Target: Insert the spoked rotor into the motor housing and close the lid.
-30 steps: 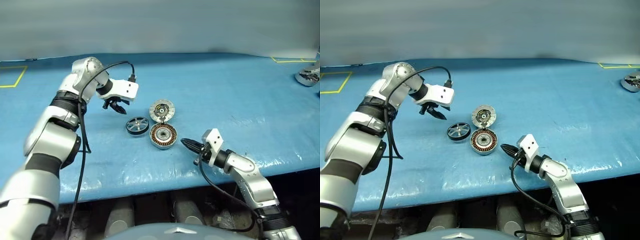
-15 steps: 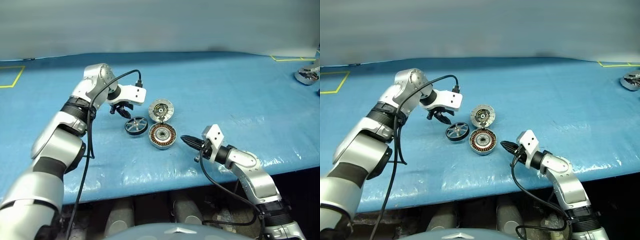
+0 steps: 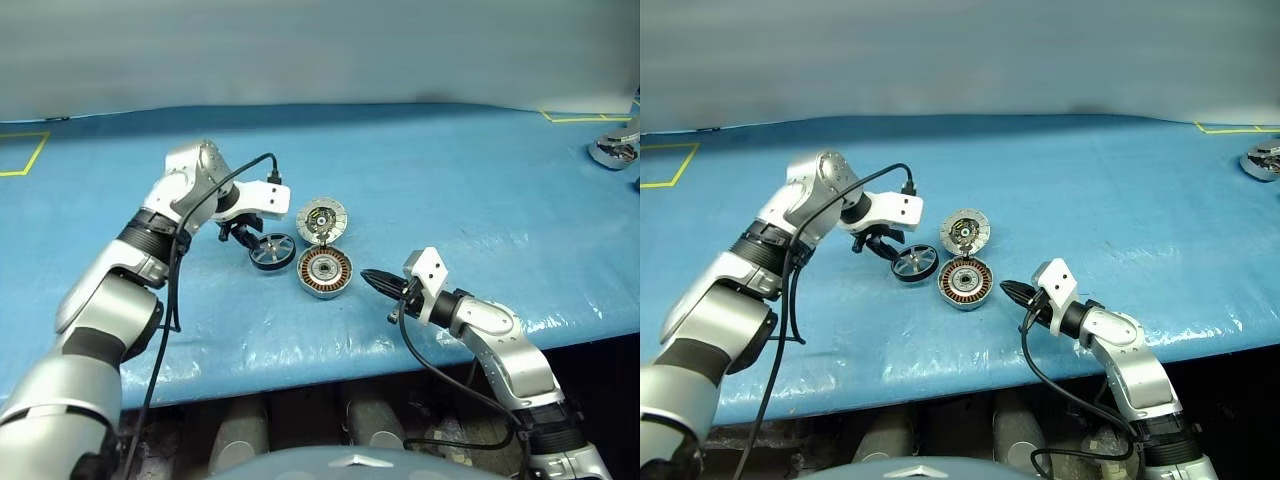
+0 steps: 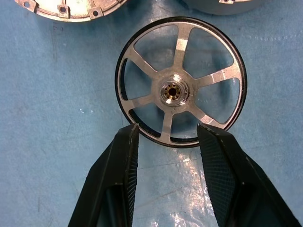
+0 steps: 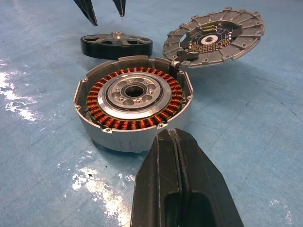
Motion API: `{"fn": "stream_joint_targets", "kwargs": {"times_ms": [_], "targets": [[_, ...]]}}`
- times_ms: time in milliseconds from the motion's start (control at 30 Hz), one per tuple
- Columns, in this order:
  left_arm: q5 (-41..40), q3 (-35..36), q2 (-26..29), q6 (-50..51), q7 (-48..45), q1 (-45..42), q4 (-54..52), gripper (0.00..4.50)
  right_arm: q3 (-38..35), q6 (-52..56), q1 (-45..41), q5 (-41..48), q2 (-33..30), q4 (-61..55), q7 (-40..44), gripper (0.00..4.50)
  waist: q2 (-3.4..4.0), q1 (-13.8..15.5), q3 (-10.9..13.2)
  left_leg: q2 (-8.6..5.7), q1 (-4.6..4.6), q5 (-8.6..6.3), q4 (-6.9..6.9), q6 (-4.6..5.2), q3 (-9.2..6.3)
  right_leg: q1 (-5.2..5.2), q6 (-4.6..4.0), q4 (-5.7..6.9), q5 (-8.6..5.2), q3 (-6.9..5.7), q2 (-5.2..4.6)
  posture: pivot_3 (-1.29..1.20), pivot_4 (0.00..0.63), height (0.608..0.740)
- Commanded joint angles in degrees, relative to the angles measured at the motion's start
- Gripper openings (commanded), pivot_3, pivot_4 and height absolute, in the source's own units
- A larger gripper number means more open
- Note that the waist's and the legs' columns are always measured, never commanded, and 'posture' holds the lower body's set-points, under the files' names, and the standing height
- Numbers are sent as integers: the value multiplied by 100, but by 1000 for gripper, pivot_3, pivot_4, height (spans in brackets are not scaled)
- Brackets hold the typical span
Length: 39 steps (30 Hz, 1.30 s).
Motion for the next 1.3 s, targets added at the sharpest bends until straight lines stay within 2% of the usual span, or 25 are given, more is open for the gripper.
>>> {"fn": "stream_joint_targets", "kwargs": {"times_ms": [33,767,867,1000,1200,1300], "targets": [[22,-20,44,31,78,27,-263,2034,-33,20,-49,46,-8,-240,-12,0,0,5,0,0,0,0,1,0,0,0,0,0,0,0,0,0,150,740],[138,-313,-117,-442,657,275,215,2034,-74,67,13,25,-55,-333,-61,0,0,14,0,0,0,0,2,0,1,0,1,0,1,1,0,0,150,740],[141,-317,-169,-633,765,279,336,1484,-77,72,53,28,-51,-372,-102,0,0,18,0,0,0,0,2,0,1,0,1,0,1,1,-1,0,150,740],[159,-319,-227,-723,822,287,490,130,-114,74,131,27,-66,-407,-172,0,0,19,0,-1,0,0,3,0,2,0,1,0,1,1,-1,0,150,740],[76,-220,-172,-1113,953,307,620,59,-147,46,155,24,-55,-374,-236,0,0,21,0,0,1,0,5,0,1,2,1,1,1,1,0,0,150,740],[-83,26,-127,-1463,1320,349,752,59,-148,-47,111,15,-10,-249,-255,0,0,24,0,0,2,0,6,0,2,3,1,2,1,1,-1,0,150,740]]}}
